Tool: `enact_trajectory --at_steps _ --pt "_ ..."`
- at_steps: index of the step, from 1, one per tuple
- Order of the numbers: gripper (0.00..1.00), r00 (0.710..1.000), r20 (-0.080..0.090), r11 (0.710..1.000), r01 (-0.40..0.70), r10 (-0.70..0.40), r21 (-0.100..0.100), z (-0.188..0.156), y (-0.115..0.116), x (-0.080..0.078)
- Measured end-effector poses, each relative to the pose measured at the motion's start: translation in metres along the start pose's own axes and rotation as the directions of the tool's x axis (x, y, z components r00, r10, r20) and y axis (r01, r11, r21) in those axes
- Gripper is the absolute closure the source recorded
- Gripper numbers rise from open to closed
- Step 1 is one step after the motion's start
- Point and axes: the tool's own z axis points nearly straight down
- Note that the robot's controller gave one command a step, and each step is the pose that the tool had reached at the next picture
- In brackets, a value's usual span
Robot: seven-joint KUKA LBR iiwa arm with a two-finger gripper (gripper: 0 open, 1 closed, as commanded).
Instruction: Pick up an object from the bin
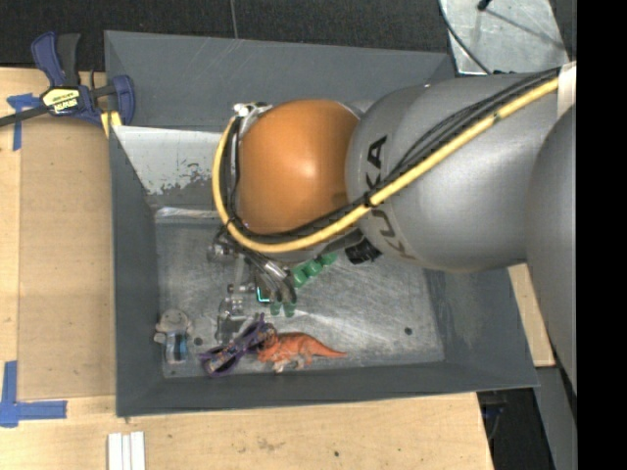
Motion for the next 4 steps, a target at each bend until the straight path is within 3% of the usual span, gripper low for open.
enact_trajectory --at_steps 1,2,3,4 --pt "0.00 1.000 0.007 1.000 -0.003 0.003 -0.002 -0.003 -0.001 -0.002" --pt "0.00 1.000 0.012 1.000 -0.001 0.001 -0.004 0.056 -0.014 -0.019" --pt "0.00 1.000 0.002 1.000 -0.027 0.027 0.001 0.098 -0.016 -0.016" --pt "0.00 0.998 0.006 0.998 0.068 -0.068 -0.002 0.101 -0.060 -0.007"
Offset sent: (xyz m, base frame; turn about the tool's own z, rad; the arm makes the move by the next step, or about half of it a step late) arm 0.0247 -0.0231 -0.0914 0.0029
